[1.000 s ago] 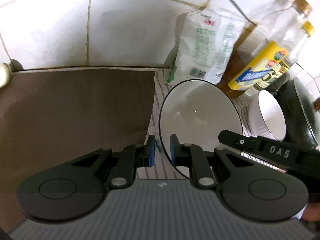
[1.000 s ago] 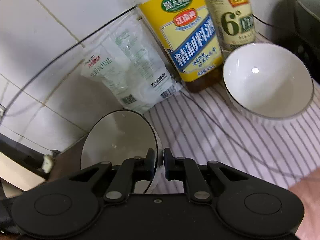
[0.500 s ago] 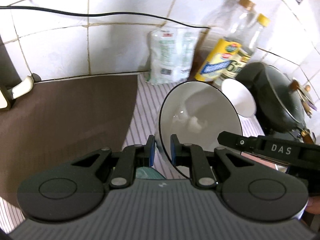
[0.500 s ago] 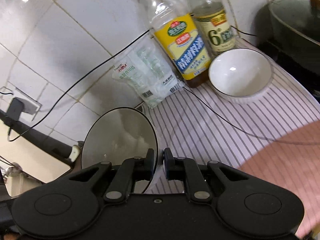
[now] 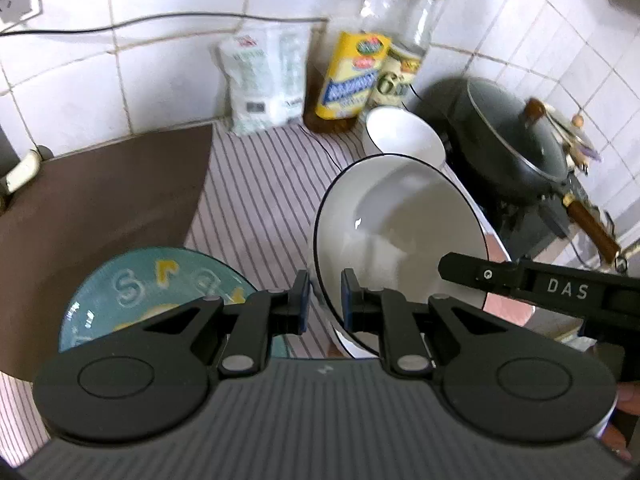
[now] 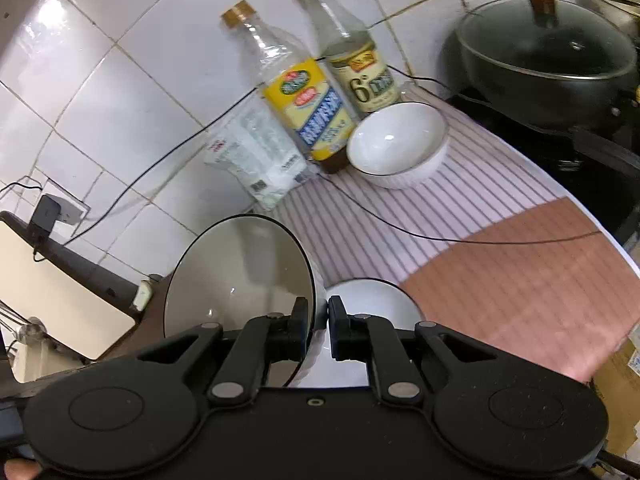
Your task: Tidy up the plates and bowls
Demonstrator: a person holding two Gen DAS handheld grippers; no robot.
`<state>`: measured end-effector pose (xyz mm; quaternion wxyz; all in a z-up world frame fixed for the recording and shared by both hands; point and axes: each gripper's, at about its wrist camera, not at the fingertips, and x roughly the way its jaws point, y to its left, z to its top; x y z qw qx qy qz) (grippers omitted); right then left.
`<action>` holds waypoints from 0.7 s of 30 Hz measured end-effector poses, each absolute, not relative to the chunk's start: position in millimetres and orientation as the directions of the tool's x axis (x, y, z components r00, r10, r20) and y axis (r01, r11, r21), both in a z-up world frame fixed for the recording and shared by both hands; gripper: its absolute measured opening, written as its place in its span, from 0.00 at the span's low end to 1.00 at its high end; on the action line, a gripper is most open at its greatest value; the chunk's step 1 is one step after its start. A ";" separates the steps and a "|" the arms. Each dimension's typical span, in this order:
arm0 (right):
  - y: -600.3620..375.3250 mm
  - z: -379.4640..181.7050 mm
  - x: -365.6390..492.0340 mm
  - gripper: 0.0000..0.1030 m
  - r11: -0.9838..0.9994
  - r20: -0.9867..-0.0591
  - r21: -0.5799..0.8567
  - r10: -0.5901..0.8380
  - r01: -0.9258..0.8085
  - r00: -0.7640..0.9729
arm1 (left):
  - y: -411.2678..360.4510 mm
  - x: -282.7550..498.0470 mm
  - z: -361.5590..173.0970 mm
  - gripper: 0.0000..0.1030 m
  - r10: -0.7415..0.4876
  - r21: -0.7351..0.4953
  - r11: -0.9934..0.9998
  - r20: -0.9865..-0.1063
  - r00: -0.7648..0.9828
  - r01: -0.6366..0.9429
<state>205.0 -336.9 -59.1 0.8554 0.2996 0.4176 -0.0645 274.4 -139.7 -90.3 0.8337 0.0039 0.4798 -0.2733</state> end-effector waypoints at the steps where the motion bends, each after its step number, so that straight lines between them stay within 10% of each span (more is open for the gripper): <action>1: -339.0 -60.9 201.4 0.14 0.811 -0.753 0.457 0.134 0.365 0.644 | -143.0 272.8 -93.0 0.14 -0.451 -0.258 0.850 -0.807 0.381 0.460; 21: -349.4 -90.2 184.1 0.14 0.865 -0.782 0.365 0.084 0.344 0.617 | -179.2 254.3 -122.2 0.14 -0.359 -0.143 0.853 -0.859 0.365 0.502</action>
